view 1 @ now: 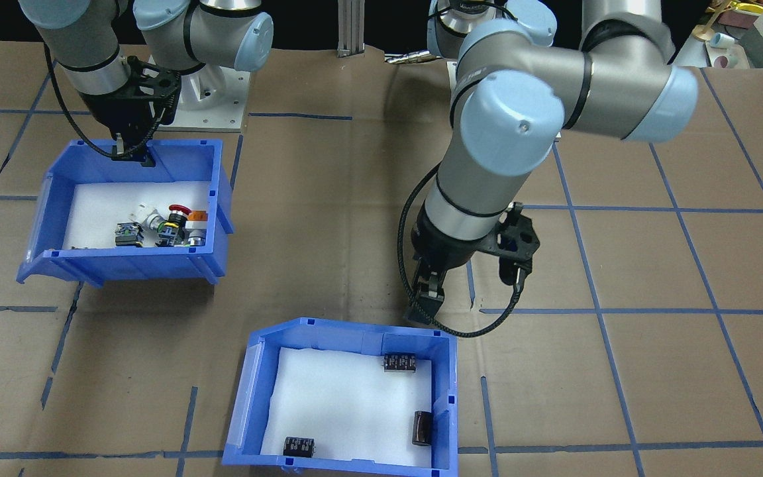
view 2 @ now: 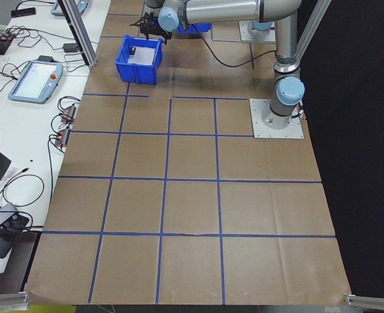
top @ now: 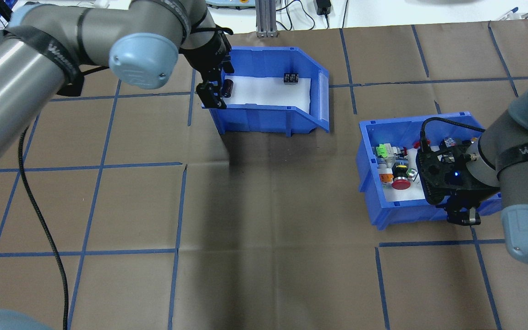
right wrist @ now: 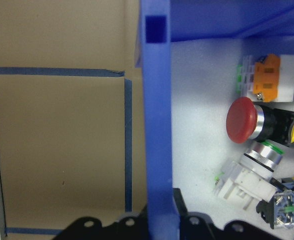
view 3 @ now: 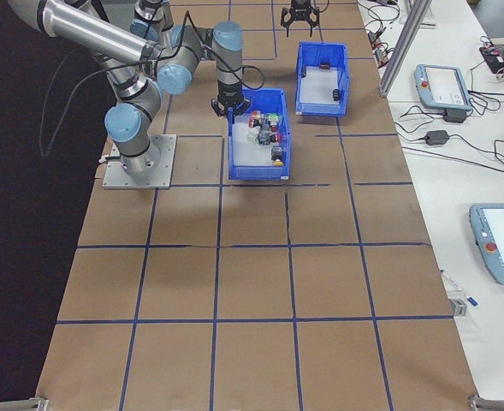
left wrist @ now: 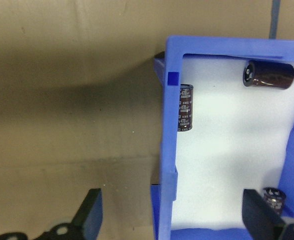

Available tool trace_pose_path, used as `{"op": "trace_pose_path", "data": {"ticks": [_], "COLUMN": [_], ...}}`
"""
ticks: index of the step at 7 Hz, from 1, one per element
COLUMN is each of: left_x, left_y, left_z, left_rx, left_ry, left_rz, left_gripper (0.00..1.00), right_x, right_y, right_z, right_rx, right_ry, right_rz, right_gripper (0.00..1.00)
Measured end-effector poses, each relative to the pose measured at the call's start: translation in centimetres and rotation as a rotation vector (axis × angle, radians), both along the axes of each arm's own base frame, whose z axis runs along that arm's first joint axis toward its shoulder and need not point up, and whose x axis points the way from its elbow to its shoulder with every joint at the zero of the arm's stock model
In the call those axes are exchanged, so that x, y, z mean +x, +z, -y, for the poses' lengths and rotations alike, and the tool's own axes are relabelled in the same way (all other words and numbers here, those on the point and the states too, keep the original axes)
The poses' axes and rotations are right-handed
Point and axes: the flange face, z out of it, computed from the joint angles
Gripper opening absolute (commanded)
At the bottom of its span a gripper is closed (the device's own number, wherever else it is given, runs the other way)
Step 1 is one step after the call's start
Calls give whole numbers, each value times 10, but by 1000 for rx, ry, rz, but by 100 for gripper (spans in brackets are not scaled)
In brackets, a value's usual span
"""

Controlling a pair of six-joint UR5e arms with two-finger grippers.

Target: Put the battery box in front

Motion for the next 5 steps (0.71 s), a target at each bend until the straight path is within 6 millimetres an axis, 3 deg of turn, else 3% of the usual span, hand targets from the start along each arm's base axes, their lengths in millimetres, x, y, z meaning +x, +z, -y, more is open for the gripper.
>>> {"op": "trace_pose_path", "data": {"ticks": [2, 5], "left_x": [33, 63], "left_y": [53, 103], "left_z": [-53, -106], "left_rx": [50, 29], "left_ry": [-358, -985], "left_rz": [98, 183], "left_gripper": [99, 99], "right_x": [35, 109], "right_y": [-1, -5], "right_z": [-7, -23], "right_rx": [-9, -35], "right_ry": [-19, -34], "right_rz": [15, 18], "right_gripper": [1, 1]}}
